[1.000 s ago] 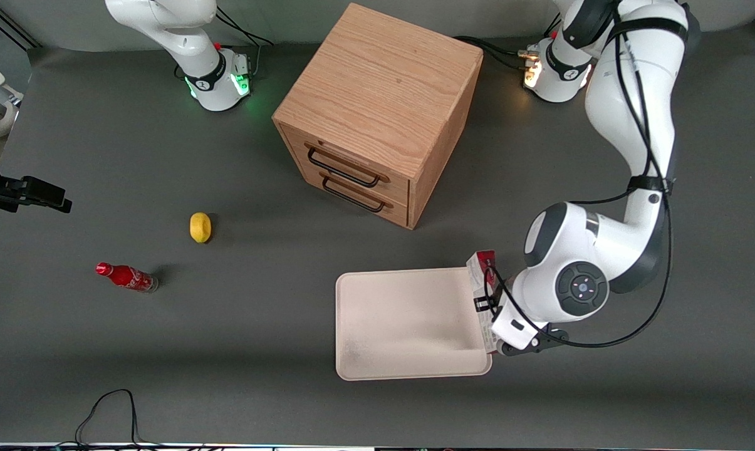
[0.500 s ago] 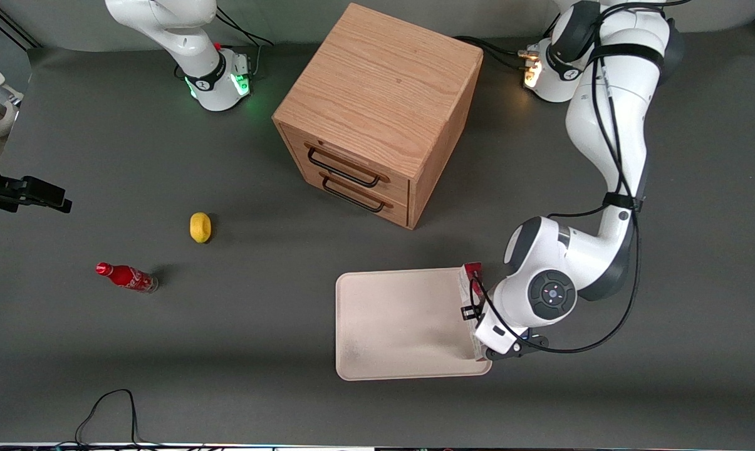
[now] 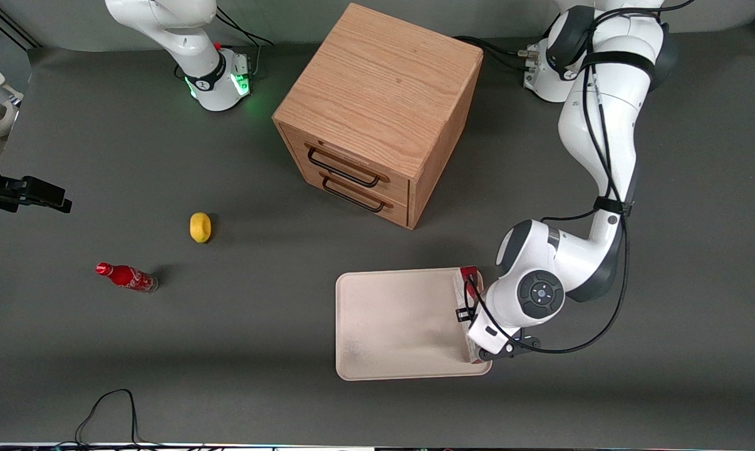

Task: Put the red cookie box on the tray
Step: 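Lower the cookie box onto the tray and open the left gripper, then raise the open left gripper away from the tray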

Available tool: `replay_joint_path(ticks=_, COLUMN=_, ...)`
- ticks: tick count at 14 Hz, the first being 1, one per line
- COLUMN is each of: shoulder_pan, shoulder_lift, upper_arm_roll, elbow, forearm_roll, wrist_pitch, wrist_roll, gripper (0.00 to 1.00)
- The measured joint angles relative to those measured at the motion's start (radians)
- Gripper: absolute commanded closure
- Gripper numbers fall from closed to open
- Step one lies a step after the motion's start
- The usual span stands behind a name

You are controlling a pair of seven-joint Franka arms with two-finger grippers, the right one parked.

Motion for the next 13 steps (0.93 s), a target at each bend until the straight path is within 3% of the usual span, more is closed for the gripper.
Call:
replay_joint_path(ticks=9, shoulder_pan=0.000, shoulder_lift=0.000, upper_arm_roll=0.005, elbow=0.014, forearm_roll=0.001, wrist_pitch=-0.007, wrist_roll=0.000, gripper=0.00)
replay_joint_path(ticks=13, shoulder_pan=0.020, shoulder_lift=-0.037, upper_arm_roll=0.012, elbow=0.048, forearm_roll=0.023, wrist_pitch=-0.133, wrist_roll=0.008, gripper=0.00)
